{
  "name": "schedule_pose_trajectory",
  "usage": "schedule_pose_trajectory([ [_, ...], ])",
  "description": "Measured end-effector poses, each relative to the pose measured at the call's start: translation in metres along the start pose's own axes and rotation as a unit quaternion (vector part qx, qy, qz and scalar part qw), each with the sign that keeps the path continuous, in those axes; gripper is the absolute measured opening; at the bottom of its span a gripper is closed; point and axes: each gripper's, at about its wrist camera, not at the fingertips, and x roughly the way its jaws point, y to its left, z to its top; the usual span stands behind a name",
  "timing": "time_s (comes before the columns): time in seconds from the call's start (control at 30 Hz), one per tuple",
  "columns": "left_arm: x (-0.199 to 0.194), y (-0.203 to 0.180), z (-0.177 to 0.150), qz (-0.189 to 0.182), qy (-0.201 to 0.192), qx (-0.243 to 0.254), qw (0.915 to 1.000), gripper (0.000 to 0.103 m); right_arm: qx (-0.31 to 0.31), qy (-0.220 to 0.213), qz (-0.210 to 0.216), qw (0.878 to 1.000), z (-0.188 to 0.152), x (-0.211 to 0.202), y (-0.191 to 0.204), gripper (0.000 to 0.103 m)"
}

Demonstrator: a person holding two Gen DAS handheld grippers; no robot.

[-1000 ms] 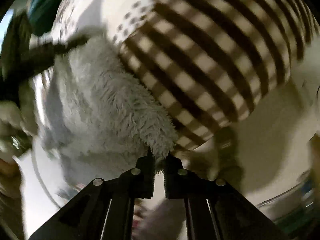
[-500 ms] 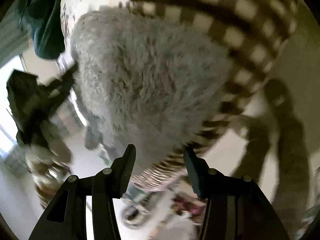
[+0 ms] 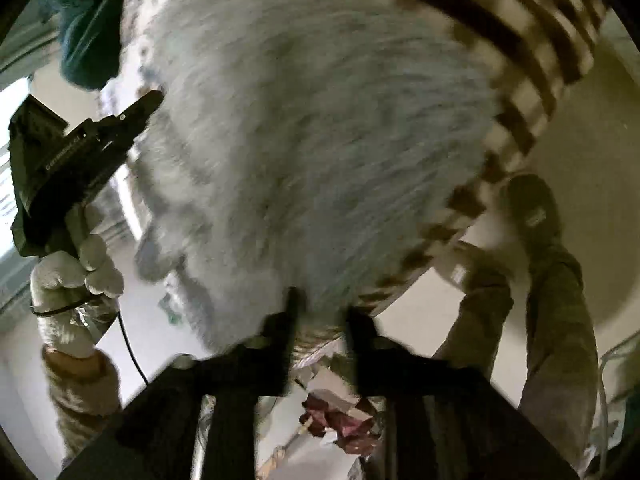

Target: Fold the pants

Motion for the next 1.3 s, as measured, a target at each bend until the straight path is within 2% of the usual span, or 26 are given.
schedule_pose_trajectory([
  [0.03, -0.013, 0.005, -0.005, -0.015, -0.008, -0.013, 0.9998, 0.015, -0.009, 0.005, 0.008, 1.0, -0.004, 0.001, 0.007, 0.056],
  [0.07, -0.022, 0.009, -0.011, -0.027, -0.013, -0.018, 0.9994, 0.023, -0.012, 0.009, 0.013, 1.0, -0.009, 0.002, 0.01, 0.066],
  [0.1, -0.028, 0.012, -0.016, -0.032, -0.014, -0.019, 0.9992, 0.034, -0.012, 0.016, 0.018, 1.0, -0.011, 0.004, 0.01, 0.066],
  [0.17, -0.036, 0.022, -0.027, -0.023, -0.004, -0.016, 0.9996, 0.049, -0.001, 0.036, 0.032, 0.999, -0.02, 0.024, 0.011, 0.066],
  [0.3, -0.015, 0.042, -0.042, 0.033, 0.05, 0.002, 0.9982, 0.052, 0.038, 0.05, 0.07, 0.996, -0.032, 0.068, 0.013, 0.066],
  [0.33, -0.011, 0.046, -0.047, 0.035, 0.054, 0.002, 0.9979, 0.052, 0.051, 0.048, 0.086, 0.994, -0.034, 0.078, 0.014, 0.066],
  [0.37, -0.008, 0.05, -0.052, 0.032, 0.051, 0.005, 0.9982, 0.045, 0.067, 0.043, 0.109, 0.991, -0.036, 0.088, 0.015, 0.063],
  [0.4, -0.007, 0.052, -0.056, 0.029, 0.048, 0.009, 0.9984, 0.026, 0.073, 0.04, 0.12, 0.989, -0.038, 0.094, 0.017, 0.041],
  [0.43, -0.007, 0.054, -0.057, 0.032, 0.043, 0.012, 0.9985, 0.019, 0.073, 0.036, 0.123, 0.989, -0.04, 0.1, 0.021, 0.021],
  [0.47, -0.008, 0.055, -0.058, 0.038, 0.032, 0.013, 0.9987, 0.015, 0.07, 0.033, 0.103, 0.992, -0.042, 0.106, 0.024, 0.007],
  [0.5, -0.009, 0.057, -0.058, 0.046, 0.021, 0.015, 0.9986, 0.011, 0.063, 0.032, 0.076, 0.995, -0.046, 0.111, 0.026, 0.007],
  [0.57, -0.011, 0.062, -0.055, 0.054, 0.006, 0.006, 0.9985, 0.011, 0.043, 0.045, 0.023, 0.998, -0.058, 0.119, 0.028, 0.006],
  [0.63, -0.01, 0.068, -0.05, 0.055, -0.002, -0.009, 0.9984, 0.009, 0.03, 0.049, -0.012, 0.998, -0.066, 0.12, 0.025, 0.006],
  [0.7, -0.012, 0.079, -0.048, 0.046, -0.007, -0.022, 0.9987, 0.009, 0.019, 0.051, -0.019, 0.998, -0.066, 0.115, 0.027, 0.007],
  [0.73, -0.015, 0.082, -0.048, 0.031, -0.015, -0.041, 0.9986, 0.01, 0.016, 0.056, -0.014, 0.998, -0.065, 0.113, 0.029, 0.008],
  [0.77, -0.023, 0.092, -0.049, 0.001, -0.026, -0.073, 0.997, 0.01, 0.011, 0.061, -0.006, 0.998, -0.064, 0.109, 0.033, 0.014],
  [0.83, -0.039, 0.103, -0.056, -0.034, -0.044, -0.118, 0.9915, 0.011, -0.002, 0.069, -0.005, 0.998, -0.059, 0.096, 0.035, 0.026],
  [0.9, -0.066, 0.112, -0.077, -0.065, -0.088, -0.16, 0.9811, 0.013, -0.027, 0.072, -0.011, 0.997, -0.06, 0.086, 0.045, 0.048],
  [0.93, -0.075, 0.113, -0.089, -0.072, -0.102, -0.171, 0.9774, 0.014, -0.044, 0.07, -0.021, 0.996, -0.064, 0.08, 0.052, 0.052],
  [1.03, -0.091, 0.104, -0.136, -0.085, -0.123, -0.216, 0.9648, 0.018, -0.071, 0.064, -0.038, 0.995, -0.065, 0.06, 0.063, 0.055],
  [1.13, -0.082, 0.092, -0.157, -0.116, -0.119, -0.254, 0.9527, 0.018, -0.085, 0.047, -0.061, 0.993, -0.072, 0.045, 0.074, 0.055],
  [1.17, -0.078, 0.091, -0.162, -0.133, -0.117, -0.263, 0.9485, 0.022, -0.087, 0.039, -0.067, 0.993, -0.073, 0.041, 0.074, 0.055],
  [1.2, -0.072, 0.088, -0.163, -0.146, -0.117, -0.266, 0.9457, 0.031, -0.09, 0.031, -0.073, 0.993, -0.071, 0.034, 0.077, 0.055],
  [1.23, -0.067, 0.084, -0.162, -0.15, -0.118, -0.268, 0.9443, 0.036, -0.093, 0.024, -0.079, 0.992, -0.07, 0.026, 0.082, 0.056],
  [1.27, -0.062, 0.082, -0.16, -0.146, -0.119, -0.27, 0.944, 0.037, -0.098, 0.014, -0.088, 0.991, -0.067, 0.02, 0.088, 0.062],
  [1.3, -0.057, 0.079, -0.155, -0.136, -0.119, -0.264, 0.9474, 0.037, -0.101, 0.006, -0.095, 0.99, -0.061, 0.016, 0.083, 0.069],
])
